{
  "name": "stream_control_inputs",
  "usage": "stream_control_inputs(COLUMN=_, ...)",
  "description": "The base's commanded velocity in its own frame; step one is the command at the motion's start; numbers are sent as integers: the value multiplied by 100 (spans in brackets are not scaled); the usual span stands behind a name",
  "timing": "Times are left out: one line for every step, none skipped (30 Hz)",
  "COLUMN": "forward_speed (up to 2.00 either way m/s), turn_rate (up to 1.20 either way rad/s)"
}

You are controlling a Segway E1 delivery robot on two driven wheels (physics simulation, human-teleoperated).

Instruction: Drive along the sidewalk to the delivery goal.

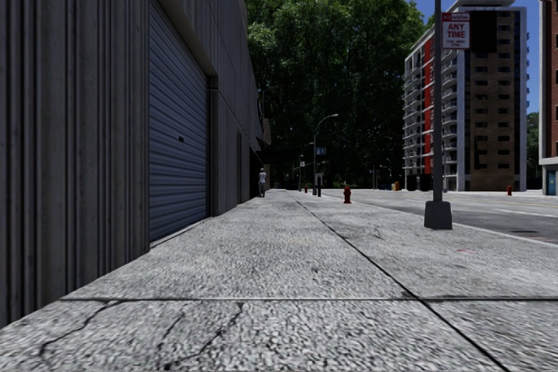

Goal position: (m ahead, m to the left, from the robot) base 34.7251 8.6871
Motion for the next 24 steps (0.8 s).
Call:
stream_control_inputs(forward_speed=199, turn_rate=0)
stream_control_inputs(forward_speed=200, turn_rate=0)
stream_control_inputs(forward_speed=200, turn_rate=0)
stream_control_inputs(forward_speed=200, turn_rate=0)
stream_control_inputs(forward_speed=200, turn_rate=0)
stream_control_inputs(forward_speed=200, turn_rate=0)
stream_control_inputs(forward_speed=200, turn_rate=0)
stream_control_inputs(forward_speed=200, turn_rate=0)
stream_control_inputs(forward_speed=200, turn_rate=0)
stream_control_inputs(forward_speed=200, turn_rate=0)
stream_control_inputs(forward_speed=200, turn_rate=0)
stream_control_inputs(forward_speed=200, turn_rate=0)
stream_control_inputs(forward_speed=200, turn_rate=0)
stream_control_inputs(forward_speed=200, turn_rate=0)
stream_control_inputs(forward_speed=200, turn_rate=0)
stream_control_inputs(forward_speed=200, turn_rate=0)
stream_control_inputs(forward_speed=200, turn_rate=0)
stream_control_inputs(forward_speed=200, turn_rate=0)
stream_control_inputs(forward_speed=200, turn_rate=0)
stream_control_inputs(forward_speed=200, turn_rate=0)
stream_control_inputs(forward_speed=200, turn_rate=0)
stream_control_inputs(forward_speed=200, turn_rate=0)
stream_control_inputs(forward_speed=200, turn_rate=0)
stream_control_inputs(forward_speed=200, turn_rate=0)
